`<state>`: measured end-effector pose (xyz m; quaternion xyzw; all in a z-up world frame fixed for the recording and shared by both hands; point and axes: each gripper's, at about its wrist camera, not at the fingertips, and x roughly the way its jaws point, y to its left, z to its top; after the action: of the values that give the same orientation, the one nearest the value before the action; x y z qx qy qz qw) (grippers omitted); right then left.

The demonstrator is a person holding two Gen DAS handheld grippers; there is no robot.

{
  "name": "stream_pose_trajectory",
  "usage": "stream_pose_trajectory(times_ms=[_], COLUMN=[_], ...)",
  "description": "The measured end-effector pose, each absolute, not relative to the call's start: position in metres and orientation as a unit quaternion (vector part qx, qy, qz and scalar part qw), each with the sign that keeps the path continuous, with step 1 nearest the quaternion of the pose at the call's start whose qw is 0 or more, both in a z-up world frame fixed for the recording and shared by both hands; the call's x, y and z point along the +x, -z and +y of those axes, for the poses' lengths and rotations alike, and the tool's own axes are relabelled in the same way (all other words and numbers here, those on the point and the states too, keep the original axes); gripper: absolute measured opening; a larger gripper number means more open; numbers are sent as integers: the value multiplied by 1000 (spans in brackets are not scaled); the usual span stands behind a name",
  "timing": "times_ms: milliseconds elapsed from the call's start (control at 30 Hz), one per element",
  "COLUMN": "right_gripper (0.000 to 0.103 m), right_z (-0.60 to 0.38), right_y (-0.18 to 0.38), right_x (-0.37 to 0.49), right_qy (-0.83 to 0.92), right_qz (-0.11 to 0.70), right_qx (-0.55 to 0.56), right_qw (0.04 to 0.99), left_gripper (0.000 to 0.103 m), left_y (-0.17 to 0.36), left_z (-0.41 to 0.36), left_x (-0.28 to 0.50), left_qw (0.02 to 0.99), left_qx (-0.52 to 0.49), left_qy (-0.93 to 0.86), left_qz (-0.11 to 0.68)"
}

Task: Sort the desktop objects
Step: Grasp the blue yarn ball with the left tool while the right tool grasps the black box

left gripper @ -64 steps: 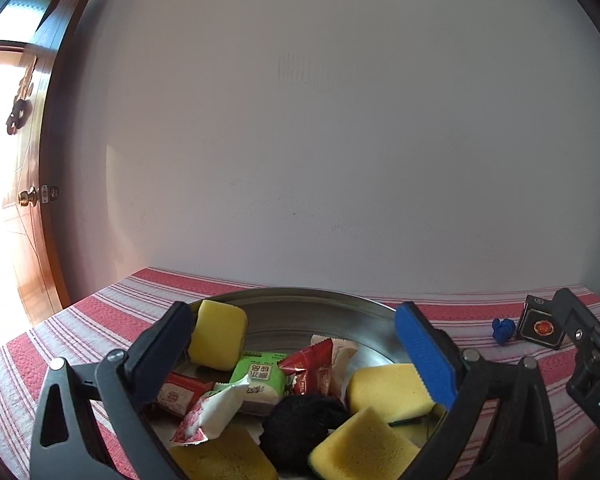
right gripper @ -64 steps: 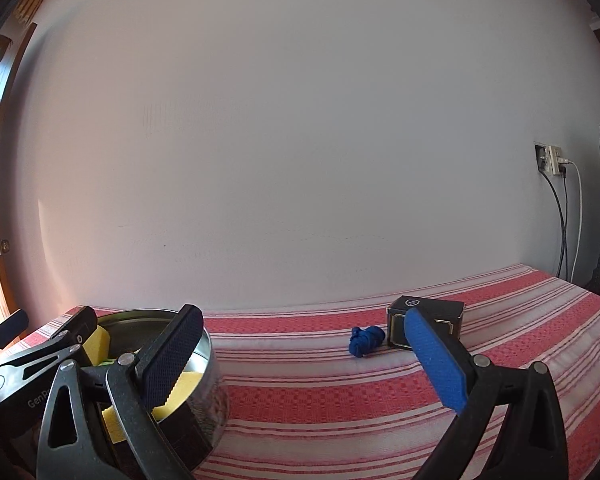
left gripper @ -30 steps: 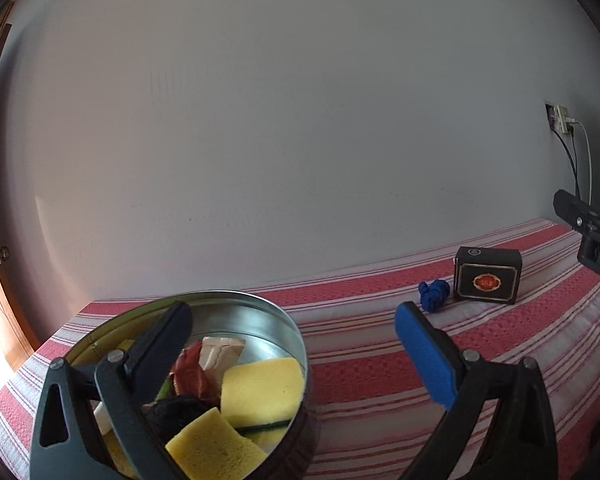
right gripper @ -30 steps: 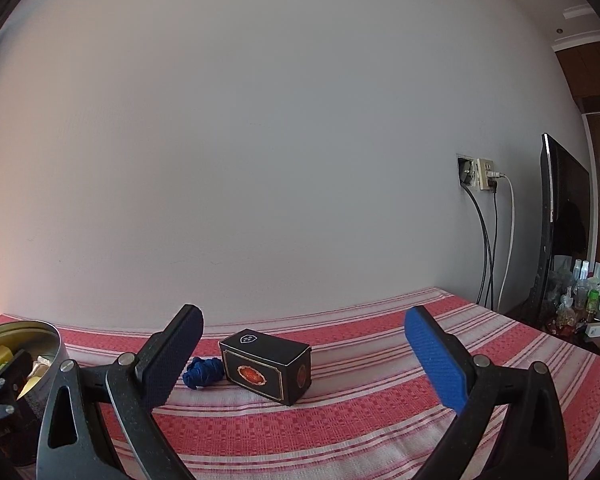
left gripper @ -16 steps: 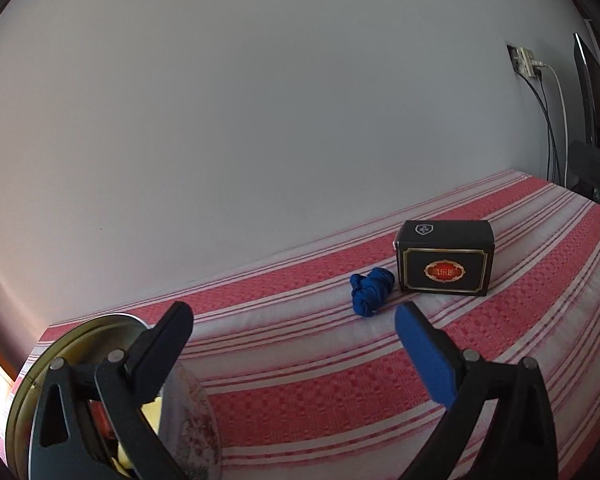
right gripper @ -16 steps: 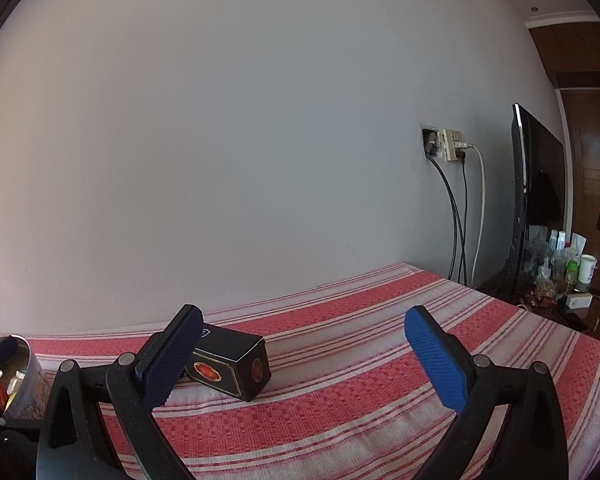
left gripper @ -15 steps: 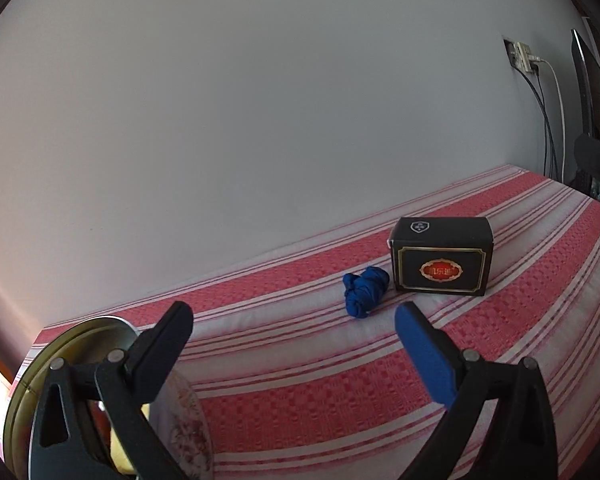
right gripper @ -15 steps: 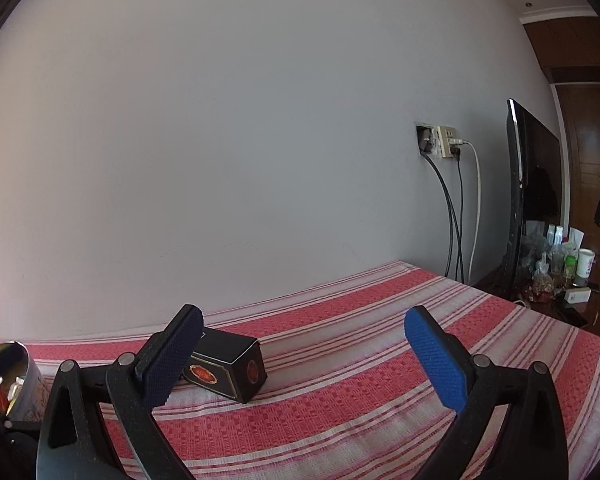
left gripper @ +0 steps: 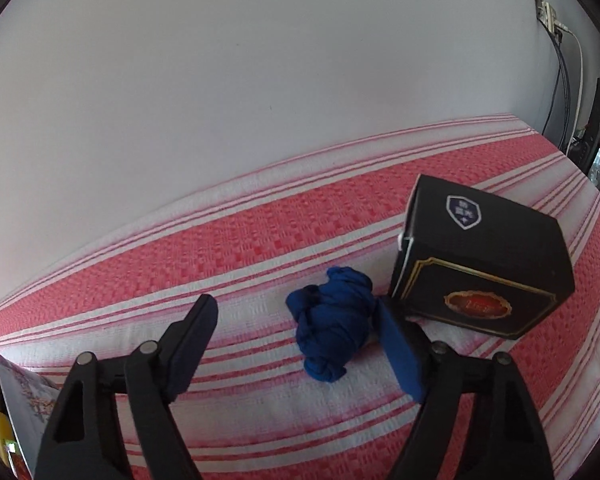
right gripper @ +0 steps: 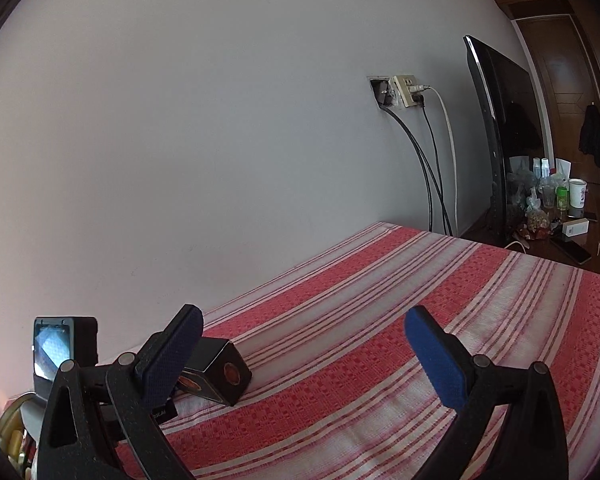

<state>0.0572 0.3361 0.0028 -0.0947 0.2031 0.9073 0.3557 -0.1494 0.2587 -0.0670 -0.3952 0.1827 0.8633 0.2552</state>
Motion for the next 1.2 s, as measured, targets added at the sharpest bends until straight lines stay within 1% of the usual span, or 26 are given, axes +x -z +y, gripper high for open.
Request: stream_pose_trajectory(times_ms=[100,133,167,200,267,333,433,533,733,833,900,1067,1200], right_gripper=[102,102,102,102,102,102,102,102,102,102,102,102,102], right_z=[335,334,333,332,331,331,332,336,343,342,340,338,337], right_y=[-2,-1,-1,0,0,0,1,4,8,9,11,14,21], right_x=[53,52,51,50,49,49,49,47,44,41,38,32,21], right_qy=[-909,-910,-910,-910,-910,-909,-907,-903,-899,-901,-903,-914,-920], right_qz=[202,201,199,197,192,187,184,187,199,195,191,195,206], right_qx=[-104,-107,-109,-111,-113,-112,-114,-122,-137,-144,-150,-170,-198], right_qw=[348,348,347,348,350,354,361,366,365,360,354,314,270], left_gripper=[69,58,42,36,36,36,36,36,36,36,36,36,36], left_y=[68,69,70,71,70,70,62,51,41,36,30,20,18], left_z=[258,258,259,259,259,256,239,217,179,168,156,142,123], left_x=[-155,-155,-154,-151,-142,-134,-118,-97,-47,-33,-23,2,-8], left_qw=[266,277,290,298,285,287,284,292,300,313,315,303,311], left_qx=[-404,-407,-408,-408,-401,-400,-385,-346,-313,-307,-296,-228,-240], left_qy=[-860,-857,-853,-851,-857,-858,-871,-888,-900,-898,-900,-921,-918], left_qz=[160,153,148,145,156,150,116,78,48,43,54,87,59])
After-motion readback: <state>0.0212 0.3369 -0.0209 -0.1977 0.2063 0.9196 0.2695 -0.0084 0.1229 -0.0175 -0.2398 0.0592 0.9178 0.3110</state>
